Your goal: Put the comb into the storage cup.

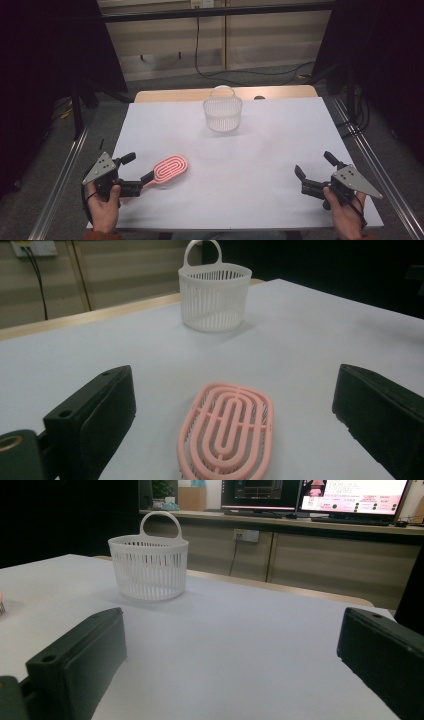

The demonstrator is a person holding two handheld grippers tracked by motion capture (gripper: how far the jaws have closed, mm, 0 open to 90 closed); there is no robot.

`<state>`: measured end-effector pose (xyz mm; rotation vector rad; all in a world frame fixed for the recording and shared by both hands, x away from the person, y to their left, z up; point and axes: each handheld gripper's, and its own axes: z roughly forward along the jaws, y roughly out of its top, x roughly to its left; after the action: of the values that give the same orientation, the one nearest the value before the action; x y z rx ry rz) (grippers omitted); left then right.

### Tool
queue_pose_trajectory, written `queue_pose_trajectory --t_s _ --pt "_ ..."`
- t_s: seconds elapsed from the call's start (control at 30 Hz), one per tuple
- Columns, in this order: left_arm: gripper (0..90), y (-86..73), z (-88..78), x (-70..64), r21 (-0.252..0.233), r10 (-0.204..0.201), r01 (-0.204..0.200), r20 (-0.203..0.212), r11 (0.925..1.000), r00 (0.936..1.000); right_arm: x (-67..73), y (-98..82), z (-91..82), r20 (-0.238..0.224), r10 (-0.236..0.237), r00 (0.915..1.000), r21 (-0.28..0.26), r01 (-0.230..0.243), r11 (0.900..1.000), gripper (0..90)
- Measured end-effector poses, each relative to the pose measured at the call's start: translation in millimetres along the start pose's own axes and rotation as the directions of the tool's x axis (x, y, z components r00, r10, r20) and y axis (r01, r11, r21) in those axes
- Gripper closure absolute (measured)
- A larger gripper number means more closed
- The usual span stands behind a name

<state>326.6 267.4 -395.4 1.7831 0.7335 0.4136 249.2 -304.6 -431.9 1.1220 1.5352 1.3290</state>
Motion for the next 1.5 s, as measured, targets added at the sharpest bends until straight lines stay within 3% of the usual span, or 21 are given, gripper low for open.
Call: queue_pose_trajectory --t_s 0.17,0.33,0.47,0.63,0.77,0.83,0.93,1.0,1.03,1.1,1.17,1.2,1.27,1.43,1.47,1.5 --pt "2.9 4.2 9.4 -0.1 0.048 0.018 -0.019 0.016 0.9987 0.9997 0.5 -0.1 0.5 -0.006 -0.005 1.0000 -0.003 0.005 1.000 0.0" --pt "2.4 8.6 16.0 -0.3 0.117 0.006 -0.011 0.042 0.9931 0.9991 0.1 0.0 0.3 -0.007 -0.003 1.0000 -0.002 0.003 1.000 0.0" --pt "4.0 12.0 23.5 1.6 0.147 0.026 -0.034 0.057 0.9885 0.9980 0.3 -0.1 0.4 -0.009 -0.005 0.9999 -0.001 0.005 1.000 0.0" --pt "4.9 17.5 29.3 3.5 0.195 0.043 -0.058 0.081 0.9790 0.9958 0.5 -0.3 0.8 -0.009 -0.006 0.9999 0.000 0.006 1.000 0.0" --pt "7.4 20.1 32.2 3.6 0.239 0.016 -0.038 0.096 0.9702 0.9952 1.1 -0.4 1.1 -0.015 -0.010 0.9998 0.002 0.010 1.000 0.0" --pt "12.2 20.4 33.8 4.3 0.257 0.007 -0.041 0.132 0.9655 0.9913 1.7 -0.7 1.6 -0.021 -0.012 0.9997 0.005 0.012 1.000 0.0" --pt "12.7 21.3 37.1 3.8 0.265 0.024 -0.056 0.124 0.9625 0.9920 1.9 -0.8 1.9 -0.027 -0.014 0.9995 0.008 0.014 1.000 0.0" --pt "13.2 23.5 38.2 3.1 0.267 0.056 -0.091 0.133 0.9595 0.9894 1.8 -0.8 2.0 -0.027 -0.014 0.9995 0.008 0.014 1.000 0.0" --pt "14.4 24.7 38.4 2.5 0.273 0.064 -0.097 0.124 0.9570 0.9902 2.0 -0.8 2.1 -0.029 -0.012 0.9995 0.009 0.013 1.000 0.0" --pt "11.6 28.4 39.9 1.7 0.296 0.037 -0.069 0.113 0.9527 0.9929 2.2 -1.0 2.4 -0.030 -0.012 0.9995 0.012 0.012 1.000 0.0" --pt "9.1 32.6 41.5 2.6 0.348 0.022 -0.059 0.110 0.9355 0.9936 2.5 -1.1 2.7 -0.035 -0.013 0.9993 0.014 0.013 1.000 0.0" --pt "9.5 34.7 42.8 3.2 0.357 0.020 -0.059 0.110 0.9323 0.9938 3.0 -1.1 2.7 -0.037 -0.013 0.9992 0.014 0.014 1.000 0.0" --pt "9.4 37.1 44.5 5.5 0.345 0.016 -0.053 0.111 0.9369 0.9937 3.0 -1.0 2.7 -0.039 -0.014 0.9991 0.015 0.015 1.000 0.0" --pt "4.1 39.0 49.4 8.3 0.382 0.048 -0.069 0.064 0.9216 0.9968 3.5 -1.2 2.9 -0.044 -0.015 0.9989 0.016 0.016 1.000 0.0" --pt "4.1 39.7 50.6 8.5 0.411 0.049 -0.075 0.072 0.9087 0.9962 3.4 -1.2 2.9 -0.045 -0.016 0.9988 0.016 0.017 1.000 0.0" --pt "4.1 40.2 51.0 8.7 0.417 0.051 -0.080 0.080 0.9055 0.9955 3.4 -1.3 3.0 -0.046 -0.015 0.9989 0.015 0.016 1.000 0.0"
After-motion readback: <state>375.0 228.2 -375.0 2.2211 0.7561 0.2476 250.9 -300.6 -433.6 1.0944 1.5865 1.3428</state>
